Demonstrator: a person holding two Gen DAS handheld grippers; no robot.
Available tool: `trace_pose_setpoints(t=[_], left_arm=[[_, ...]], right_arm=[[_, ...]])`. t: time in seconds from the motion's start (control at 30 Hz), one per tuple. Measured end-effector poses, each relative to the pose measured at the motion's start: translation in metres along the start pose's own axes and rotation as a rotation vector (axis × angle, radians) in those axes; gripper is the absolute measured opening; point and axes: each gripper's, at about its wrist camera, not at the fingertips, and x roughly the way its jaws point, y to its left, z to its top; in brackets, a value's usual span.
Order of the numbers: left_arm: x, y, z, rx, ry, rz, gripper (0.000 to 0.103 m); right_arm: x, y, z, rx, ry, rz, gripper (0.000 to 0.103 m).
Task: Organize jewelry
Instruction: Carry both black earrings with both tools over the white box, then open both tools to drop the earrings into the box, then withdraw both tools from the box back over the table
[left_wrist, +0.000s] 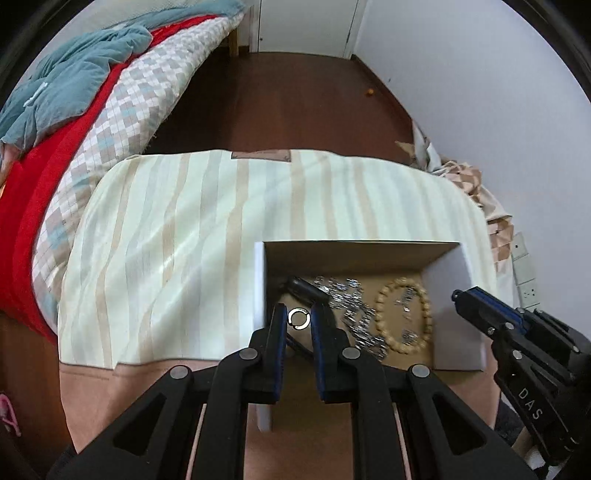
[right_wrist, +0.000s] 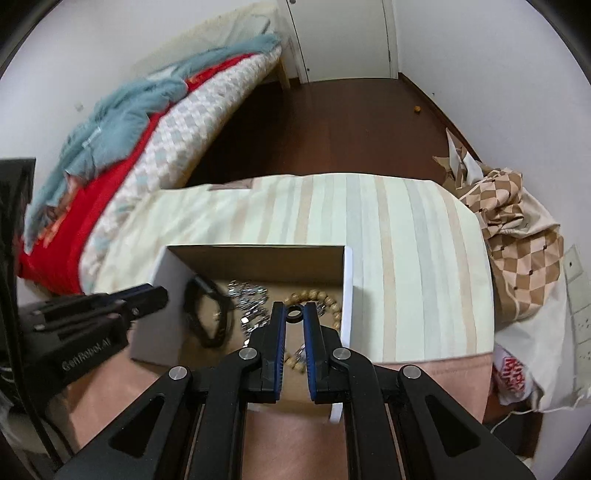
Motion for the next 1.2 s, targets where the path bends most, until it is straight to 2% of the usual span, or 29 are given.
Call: trace_pose_setpoints(t=[0.07, 0.33, 0.4, 0.47, 0.53, 0.6, 0.63, 0.67, 0.7, 0.77, 0.8, 0.87, 0.97, 1.2], left_arm=[[0.007, 0.004, 0.002, -0.012, 0.03, 0.005, 0.012], [-0.001, 0.005, 0.013, -0.034, 0.018, -0.003, 0.016], [-0.01, 0.005, 0.015, -0.028, -0.001, 0.027, 0.029], [-0.023, 0.005, 0.015, -0.018, -0.045, 0.066, 0.07], [-0.034, 0.007, 0.014, -0.018, -0.079, 0.086, 0.074], [-0.043, 0.009, 0.012, -0.017, -0.098, 0.113, 0.074], [-0.046, 0.011, 0.01, -0.019, -0.103, 0.123, 0.075], [-0.049, 0.012, 0.008, -0.02, -0.107, 0.133, 0.081], [-0.051, 0.012, 0.005, -0.019, -0.111, 0.143, 0.085], [-0.055, 0.012, -0.004, -0.019, -0.117, 0.164, 0.1], [-0.056, 0.012, -0.01, -0.016, -0.121, 0.178, 0.101], [-0.057, 0.011, -0.02, -0.011, -0.116, 0.205, 0.102], [-0.055, 0.012, -0.033, -0.02, -0.096, 0.214, 0.103], [-0.078, 0.007, -0.057, -0.031, -0.121, 0.214, 0.103]], right_arm=[[0.009, -0.001, 0.003, -0.007, 0.02, -0.011, 0.01], [0.019, -0.005, 0.013, 0.0, 0.087, -0.018, 0.011], [0.015, -0.006, 0.015, 0.009, 0.084, -0.014, 0.011], [0.009, -0.007, 0.017, 0.017, 0.076, -0.012, 0.011], [-0.002, -0.01, 0.017, 0.031, 0.063, -0.003, 0.012], [-0.011, -0.013, 0.016, 0.04, 0.053, -0.005, 0.018], [-0.015, -0.015, 0.015, 0.044, 0.05, -0.006, 0.026], [-0.019, -0.017, 0.015, 0.05, 0.047, -0.011, 0.035], [-0.023, -0.017, 0.013, 0.05, 0.045, -0.022, 0.039], [-0.028, -0.017, 0.008, 0.041, 0.049, -0.052, 0.059], [-0.03, -0.015, 0.005, 0.033, 0.055, -0.068, 0.064], [-0.032, -0.012, -0.001, 0.02, 0.066, -0.095, 0.082], [-0.032, -0.008, -0.013, 0.013, 0.094, -0.13, 0.098], [-0.052, -0.003, -0.032, 0.033, 0.079, -0.203, 0.101]])
